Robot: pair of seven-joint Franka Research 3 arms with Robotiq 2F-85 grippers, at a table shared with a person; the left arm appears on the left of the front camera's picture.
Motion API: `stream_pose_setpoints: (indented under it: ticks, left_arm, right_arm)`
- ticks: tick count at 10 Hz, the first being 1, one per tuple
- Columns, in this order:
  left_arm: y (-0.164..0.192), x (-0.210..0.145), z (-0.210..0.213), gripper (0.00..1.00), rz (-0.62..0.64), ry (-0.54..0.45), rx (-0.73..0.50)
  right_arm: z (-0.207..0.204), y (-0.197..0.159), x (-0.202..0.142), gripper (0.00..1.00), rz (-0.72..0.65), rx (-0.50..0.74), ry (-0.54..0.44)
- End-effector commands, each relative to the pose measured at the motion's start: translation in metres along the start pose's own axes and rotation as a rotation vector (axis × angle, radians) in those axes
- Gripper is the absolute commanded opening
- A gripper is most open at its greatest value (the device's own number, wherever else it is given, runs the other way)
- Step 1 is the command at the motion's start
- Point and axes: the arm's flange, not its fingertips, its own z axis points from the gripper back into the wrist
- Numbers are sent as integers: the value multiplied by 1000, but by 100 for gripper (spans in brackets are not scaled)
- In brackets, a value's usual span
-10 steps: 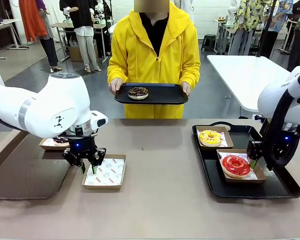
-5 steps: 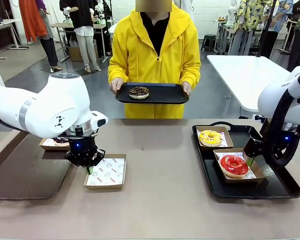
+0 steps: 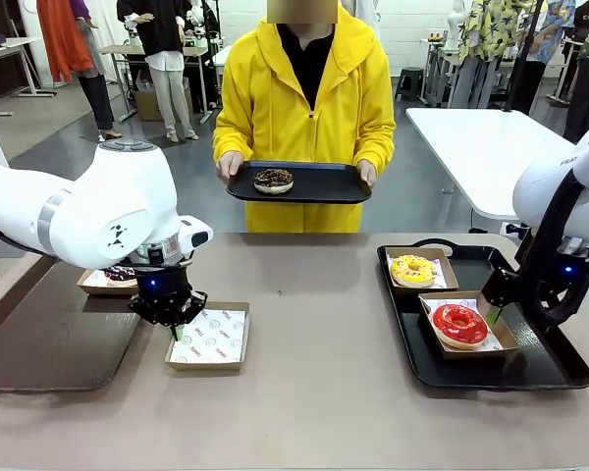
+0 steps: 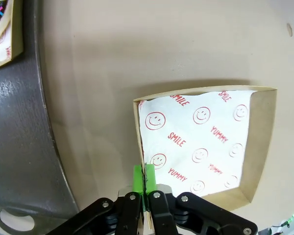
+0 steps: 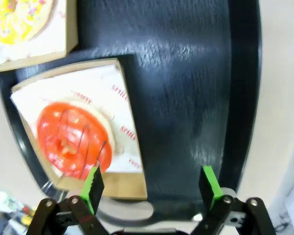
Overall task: Individually package the donuts and arrange them on the tray.
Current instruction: Place the picked Paper togo box on the Handle tray while simultaneously picking up another Paper togo box from the table with the other hand.
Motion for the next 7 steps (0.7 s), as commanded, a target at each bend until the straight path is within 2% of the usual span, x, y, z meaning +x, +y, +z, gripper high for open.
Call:
stream_pose_setpoints:
  ticks: [1,2,4,6,7]
  left_arm:
    - [-1,14,45,0,-11,27,-15]
    - [-1,27,66,0,-6,34,-31]
    - [-3,53,99,0,10,22,-48]
    - [-10,70,126,0,19,-17,-57]
    - [-13,77,135,0,19,-29,-60]
  right_arm:
    - [44,-22,-35,100,-13,192,4]
    - [70,-41,-47,100,-45,272,-8]
    - [113,-94,-58,100,-93,509,-50]
    - [135,-149,-53,100,-42,751,-110]
    - [136,-174,-48,100,-18,856,-170]
